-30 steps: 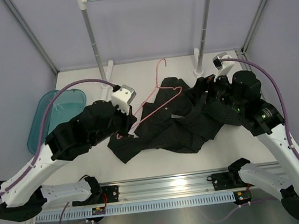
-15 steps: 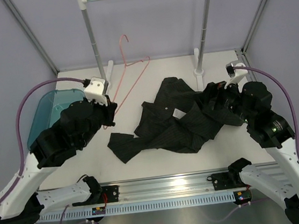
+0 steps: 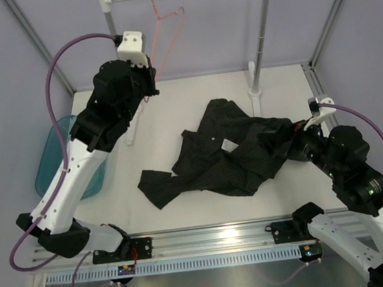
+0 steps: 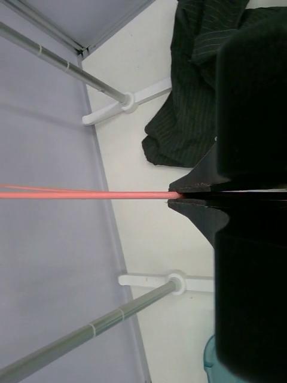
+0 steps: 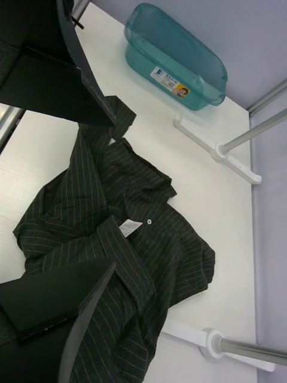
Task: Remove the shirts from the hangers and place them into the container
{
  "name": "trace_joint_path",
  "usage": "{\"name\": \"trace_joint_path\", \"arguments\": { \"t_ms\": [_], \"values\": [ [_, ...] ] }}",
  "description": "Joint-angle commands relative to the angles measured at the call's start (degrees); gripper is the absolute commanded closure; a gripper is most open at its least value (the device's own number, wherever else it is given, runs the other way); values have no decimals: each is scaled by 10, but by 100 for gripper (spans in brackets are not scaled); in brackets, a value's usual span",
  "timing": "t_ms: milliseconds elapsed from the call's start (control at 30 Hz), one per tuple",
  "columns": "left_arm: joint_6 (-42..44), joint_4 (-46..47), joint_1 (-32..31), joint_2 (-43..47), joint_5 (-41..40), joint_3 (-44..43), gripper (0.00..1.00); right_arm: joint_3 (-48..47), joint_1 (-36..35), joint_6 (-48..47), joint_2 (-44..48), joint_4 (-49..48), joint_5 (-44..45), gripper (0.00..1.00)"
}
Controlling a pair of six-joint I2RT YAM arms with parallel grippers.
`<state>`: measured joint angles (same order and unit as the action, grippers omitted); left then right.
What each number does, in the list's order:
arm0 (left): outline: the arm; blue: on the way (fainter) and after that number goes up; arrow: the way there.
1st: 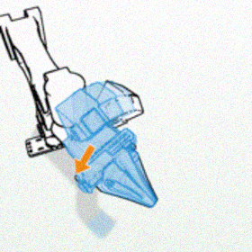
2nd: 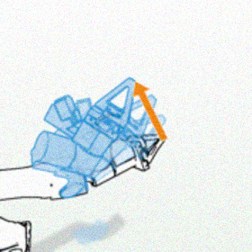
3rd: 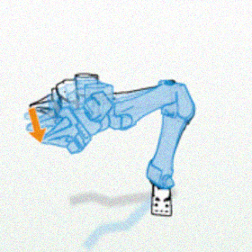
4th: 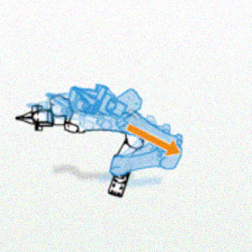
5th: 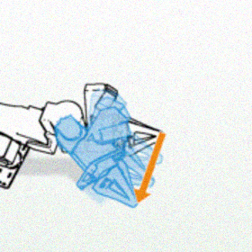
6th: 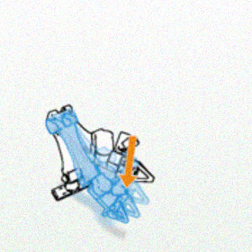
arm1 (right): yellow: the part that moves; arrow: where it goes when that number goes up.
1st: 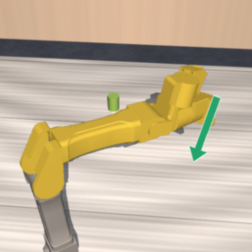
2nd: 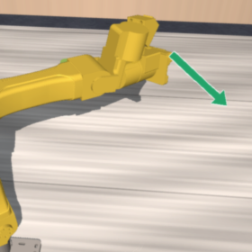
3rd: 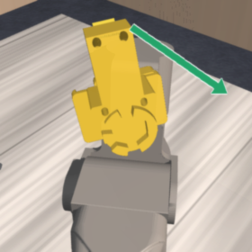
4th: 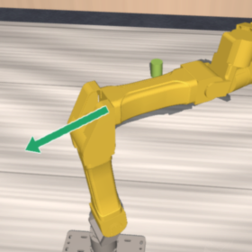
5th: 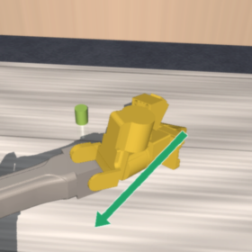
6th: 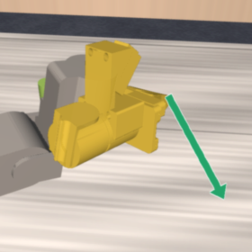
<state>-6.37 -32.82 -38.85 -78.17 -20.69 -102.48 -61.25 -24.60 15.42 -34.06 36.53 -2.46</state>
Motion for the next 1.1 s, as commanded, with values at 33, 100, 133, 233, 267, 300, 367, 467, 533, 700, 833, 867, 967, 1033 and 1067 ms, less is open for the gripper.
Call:
{"name": "trace_joint_path", "arguments": {
  "t_ms": [33,100,133,233,267,300,367,467,533,700,833,867,967,1033,1067],
  "values": [
    [22,66,41,-43,32,-71,100,-4,-4,8,18,13,-1,1],
    [17,79,61,-63,39,-80,100,-1,-4,10,24,13,-4,1],
    [11,84,68,-69,53,-82,100,0,-4,10,25,11,-4,1],
    [8,87,81,-93,64,-91,100,0,-4,14,27,13,-3,1],
    [8,86,84,-99,67,-92,100,2,-4,15,28,13,-2,0],
    [7,86,89,-109,71,-94,100,3,-4,15,29,13,1,1],
    [5,89,95,-117,77,-94,100,4,-4,15,29,14,3,0],
    [5,91,102,-139,81,-98,100,4,-4,16,27,14,3,1],
    [1,88,104,-145,82,-97,100,5,-4,17,24,13,3,1],
    [-7,88,105,-145,78,-76,97,10,-4,21,25,11,5,1],
    [-15,82,105,-134,81,-57,79,11,-4,22,24,10,5,0],
    [-16,83,105,-130,83,-50,75,12,-4,21,24,10,5,1],
    [-21,89,105,-110,85,-26,68,13,-4,19,23,7,8,1],
    [-21,90,105,-98,83,-10,64,14,-4,19,22,6,9,1],
    [-21,86,105,-95,83,-7,55,14,-4,18,20,6,8,1]
  ]
}}
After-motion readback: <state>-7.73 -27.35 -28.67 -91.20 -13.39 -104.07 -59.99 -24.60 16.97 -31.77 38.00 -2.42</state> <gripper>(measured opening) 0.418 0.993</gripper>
